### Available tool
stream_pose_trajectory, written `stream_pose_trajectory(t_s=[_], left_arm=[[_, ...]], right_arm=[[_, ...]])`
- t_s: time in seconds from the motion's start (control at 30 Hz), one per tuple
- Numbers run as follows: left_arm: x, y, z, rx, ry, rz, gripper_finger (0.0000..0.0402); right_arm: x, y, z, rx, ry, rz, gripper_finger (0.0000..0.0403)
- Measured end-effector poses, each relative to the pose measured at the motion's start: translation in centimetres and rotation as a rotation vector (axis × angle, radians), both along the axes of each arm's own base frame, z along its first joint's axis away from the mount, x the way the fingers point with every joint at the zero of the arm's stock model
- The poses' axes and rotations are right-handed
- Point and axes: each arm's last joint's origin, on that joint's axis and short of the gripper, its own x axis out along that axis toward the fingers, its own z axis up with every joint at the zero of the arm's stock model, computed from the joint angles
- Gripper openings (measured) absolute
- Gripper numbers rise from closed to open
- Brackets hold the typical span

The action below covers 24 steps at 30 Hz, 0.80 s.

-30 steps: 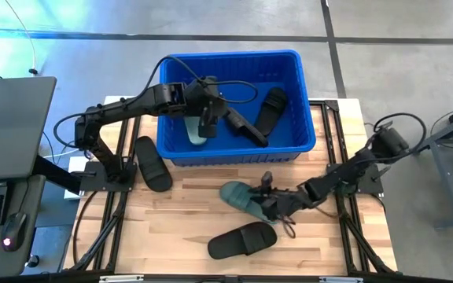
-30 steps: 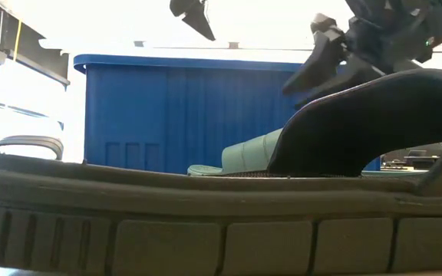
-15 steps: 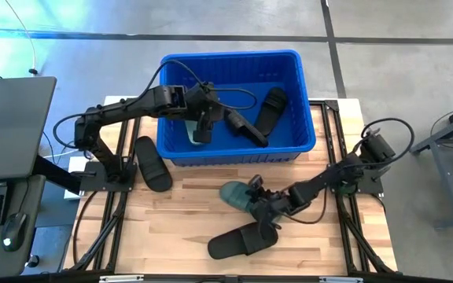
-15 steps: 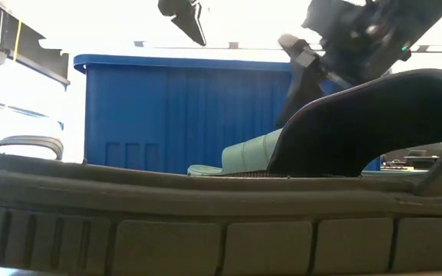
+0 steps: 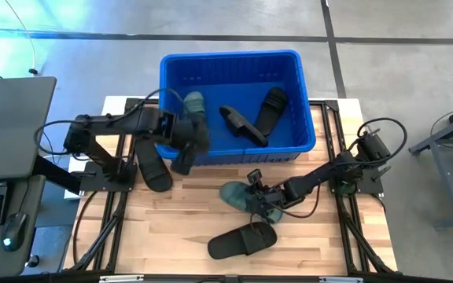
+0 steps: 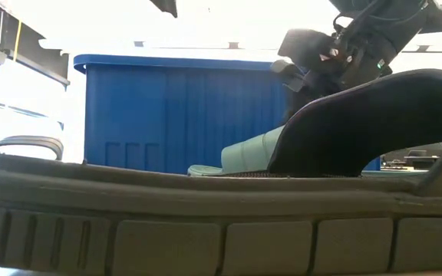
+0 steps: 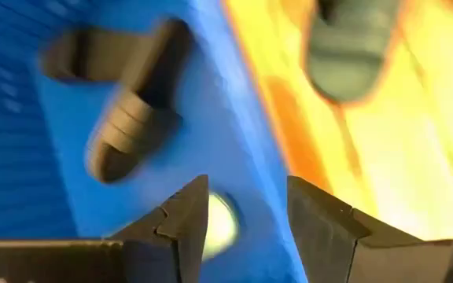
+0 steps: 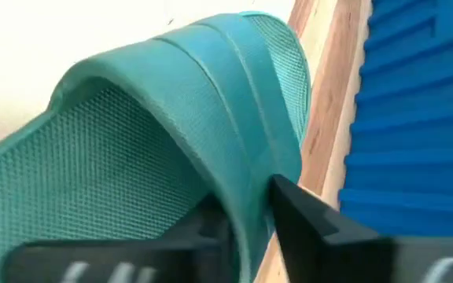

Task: Pick and place slides into bin
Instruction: Put the green slipper into the blue bin

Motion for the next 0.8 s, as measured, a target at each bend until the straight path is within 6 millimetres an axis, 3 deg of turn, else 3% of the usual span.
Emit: stream_pose_trajectory(t_s=[0.13,0.27,0.47,0.63,0.8], left_arm=[[-1.3,-3.2,-0.5,-0.031,0.123,-0.017,0.0156],[-2.4,-6.1,-0.7,0.008,0.183,0.020,0.0157],[-3.8,-9.8,-0.2,0.007,0.111,0.015,0.0157],[-4.9,-12.0,0.2,0.007,0.069,-0.013,0.0156],[-5.8,-13.4,0.4,0.000,0.036,-0.021,0.0156]], right_arm=[[-0.1,0.1,0.0,0.037,0.005,-0.011,0.0008],[-0.2,0.4,0.1,0.041,-0.043,-0.086,0.0017],[-0.2,1.5,1.0,0.073,-0.161,-0.261,0.0007],[0.8,3.9,3.8,0.146,-0.228,-0.230,0.0003],[2.2,5.8,8.4,0.098,-0.346,-0.169,0.0002]])
